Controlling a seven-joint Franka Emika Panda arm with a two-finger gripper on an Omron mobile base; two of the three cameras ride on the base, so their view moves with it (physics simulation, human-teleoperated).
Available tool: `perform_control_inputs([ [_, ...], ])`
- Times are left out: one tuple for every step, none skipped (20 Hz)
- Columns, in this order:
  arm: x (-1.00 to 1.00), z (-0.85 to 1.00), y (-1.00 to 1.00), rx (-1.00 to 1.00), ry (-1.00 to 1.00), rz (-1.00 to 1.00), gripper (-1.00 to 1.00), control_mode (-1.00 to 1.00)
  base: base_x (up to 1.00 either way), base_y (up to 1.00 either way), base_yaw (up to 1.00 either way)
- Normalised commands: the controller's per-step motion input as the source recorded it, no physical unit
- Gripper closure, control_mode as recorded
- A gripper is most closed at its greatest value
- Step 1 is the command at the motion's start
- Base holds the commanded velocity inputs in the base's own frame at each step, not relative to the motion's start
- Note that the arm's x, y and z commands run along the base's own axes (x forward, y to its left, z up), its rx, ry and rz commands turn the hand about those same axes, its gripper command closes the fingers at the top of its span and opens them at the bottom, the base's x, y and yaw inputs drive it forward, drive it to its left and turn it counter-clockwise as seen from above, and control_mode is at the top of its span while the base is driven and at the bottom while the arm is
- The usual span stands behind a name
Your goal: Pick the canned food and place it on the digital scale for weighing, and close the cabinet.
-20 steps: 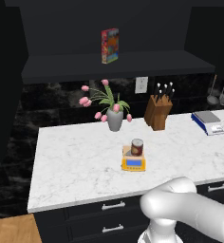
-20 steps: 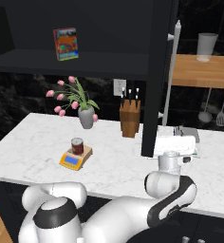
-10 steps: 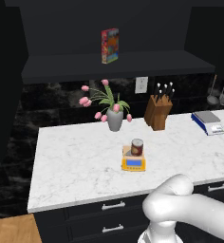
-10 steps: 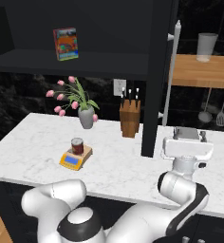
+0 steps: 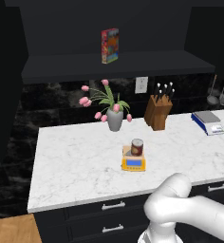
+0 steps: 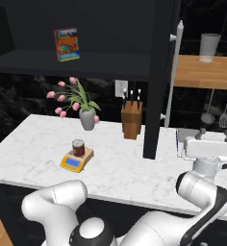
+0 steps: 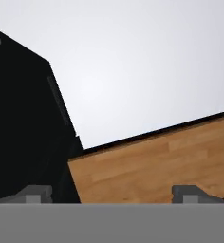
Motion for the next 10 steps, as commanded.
perform_control_inputs([
  [-0.23, 0.81, 0.00, -0.07, -0.02, 0.00, -1.00, -1.00, 0.00, 0.00, 0.00],
  [-0.24, 0.75, 0.00, -0.09, 0.00, 0.00, -1.00, -1.00, 0.00, 0.00, 0.00],
  [-0.09, 0.73, 0.00, -0.09, 0.00, 0.00, -1.00, -1.00, 0.00, 0.00, 0.00],
  [-0.15, 0.66, 0.03, -0.11, 0.00, 0.00, -1.00, -1.00, 0.00, 0.00, 0.00],
  [-0.06, 0.66, 0.06, -0.12, 0.00, 0.00, -1.00, -1.00, 0.00, 0.00, 0.00],
  [-0.11, 0.58, 0.19, -0.13, 0.00, 0.00, -1.00, -1.00, 0.00, 0.00, 0.00],
  [-0.16, 0.57, 0.29, -0.16, 0.00, 0.00, -1.00, -1.00, 0.00, 0.00, 0.00],
  [-0.25, 0.52, 0.51, -0.20, 0.00, 0.00, -1.00, -1.00, 0.00, 0.00, 0.00],
  [-0.29, 0.49, 0.58, -0.23, 0.00, 0.00, -1.00, -1.00, 0.00, 0.00, 0.00],
  [-0.38, 0.54, 0.57, -0.23, 0.00, 0.00, -1.00, -1.00, 0.00, 0.00, 0.00],
])
